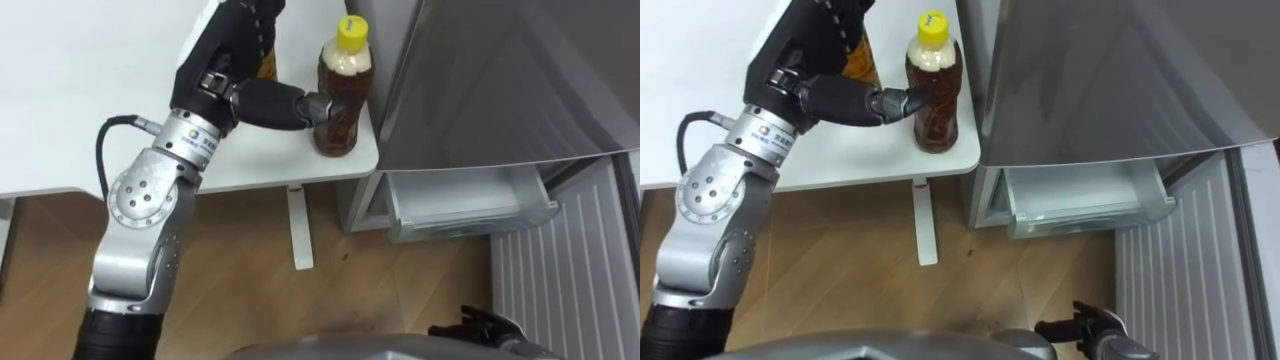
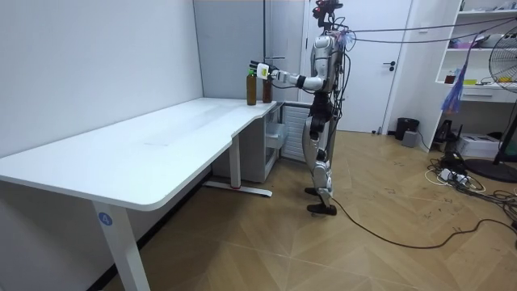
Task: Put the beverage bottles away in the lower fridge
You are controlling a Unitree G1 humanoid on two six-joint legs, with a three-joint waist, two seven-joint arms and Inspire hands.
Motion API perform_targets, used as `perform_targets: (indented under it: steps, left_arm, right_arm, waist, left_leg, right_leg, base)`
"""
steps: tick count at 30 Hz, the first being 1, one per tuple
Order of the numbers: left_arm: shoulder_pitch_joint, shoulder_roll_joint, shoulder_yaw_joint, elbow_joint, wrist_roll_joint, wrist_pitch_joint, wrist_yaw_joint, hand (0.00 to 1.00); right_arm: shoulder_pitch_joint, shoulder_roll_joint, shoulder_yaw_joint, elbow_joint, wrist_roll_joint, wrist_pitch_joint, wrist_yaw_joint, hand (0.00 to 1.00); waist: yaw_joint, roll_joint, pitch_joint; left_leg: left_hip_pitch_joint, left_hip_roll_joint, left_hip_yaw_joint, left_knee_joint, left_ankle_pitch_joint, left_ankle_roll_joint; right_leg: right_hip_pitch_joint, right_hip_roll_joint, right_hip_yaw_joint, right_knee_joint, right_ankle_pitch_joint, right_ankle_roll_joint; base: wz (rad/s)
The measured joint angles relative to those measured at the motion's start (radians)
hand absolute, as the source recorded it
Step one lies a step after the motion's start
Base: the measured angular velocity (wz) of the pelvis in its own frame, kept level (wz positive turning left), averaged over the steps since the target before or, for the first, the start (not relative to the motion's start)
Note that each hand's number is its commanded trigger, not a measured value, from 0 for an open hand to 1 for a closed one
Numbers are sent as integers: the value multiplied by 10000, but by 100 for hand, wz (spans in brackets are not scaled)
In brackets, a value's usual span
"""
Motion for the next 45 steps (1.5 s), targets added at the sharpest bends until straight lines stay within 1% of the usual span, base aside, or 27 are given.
perform_targets:
  steps: [6,7,10,12,16,21,26,30,35,42,45]
  left_arm:
    - [113,-41,-168,731,-8,64,-2,0]
    - [180,-42,-185,754,-21,74,17,0]
    - [249,-32,-242,762,-27,74,40,0]
    - [247,-45,-306,763,-37,74,44,0]
    - [248,-48,-317,765,-61,74,31,0]
    - [247,-48,-317,765,-63,74,28,0]
    - [237,-47,-317,922,-355,76,10,0]
    - [171,-43,-318,1199,-348,75,8,0]
    - [86,-43,-315,1612,-349,82,19,0]
    - [-2,-45,-315,1701,-228,84,9,0]
    - [-220,-40,-314,1807,-203,87,6,0]
  right_arm:
    - [22,-5,98,-241,-12,75,-4,0]
    - [13,-18,103,-242,-4,78,-4,0]
    - [0,-49,188,-241,2,90,-15,0]
    - [-7,-64,184,-242,-58,88,-19,0]
    - [-16,-86,183,-242,-128,85,-17,0]
    - [-18,-131,178,-243,-218,84,-16,0]
    - [-40,-122,175,-264,-213,85,-14,0]
    - [-100,-97,169,-263,-256,88,-16,0]
    - [-115,-62,159,-299,-262,87,-111,0]
    - [-115,-31,155,-300,-256,86,-245,0]
    - [-62,25,121,-380,-286,84,-439,0]
  waist:
    - [-12,16,-12]
    - [13,24,-30]
    - [15,41,-35]
    - [-5,74,-50]
    - [-14,104,-45]
    - [-36,158,-23]
    - [-136,170,-8]
    - [-320,161,29]
    - [-371,153,78]
    - [-405,154,79]
    - [-430,157,80]
  left_leg:
    - [-9,3,73,2,0,0]
    - [-30,5,85,5,0,0]
    - [-48,6,89,10,0,0]
    - [-38,6,115,9,0,0]
    - [-18,23,185,5,1,-2]
    - [-19,34,193,-2,6,-9]
    - [0,37,176,-16,24,-42]
    - [-4,37,186,-16,25,-42]
    - [-9,37,210,-15,24,-42]
    - [-3,36,202,-14,24,-42]
    - [-6,36,197,-14,24,-42]
  right_leg:
    - [-29,4,17,3,0,0]
    - [-110,9,45,33,1,-1]
    - [-131,8,113,38,1,-1]
    - [-121,-6,64,17,1,-1]
    - [-119,-12,61,5,2,-3]
    - [-117,-20,-13,-10,6,-9]
    - [-87,-24,-37,-18,6,-9]
    - [-105,0,-24,-20,7,-11]
    - [-135,12,-22,-20,18,-29]
    - [-122,29,1,-22,18,-28]
    - [-121,30,19,-22,18,-28]
  base:
    - [-1]
    - [-4]
    - [0]
    - [0]
    - [-5]
    - [0]
    - [0]
    - [0]
    - [-4]
    - [0]
    - [0]
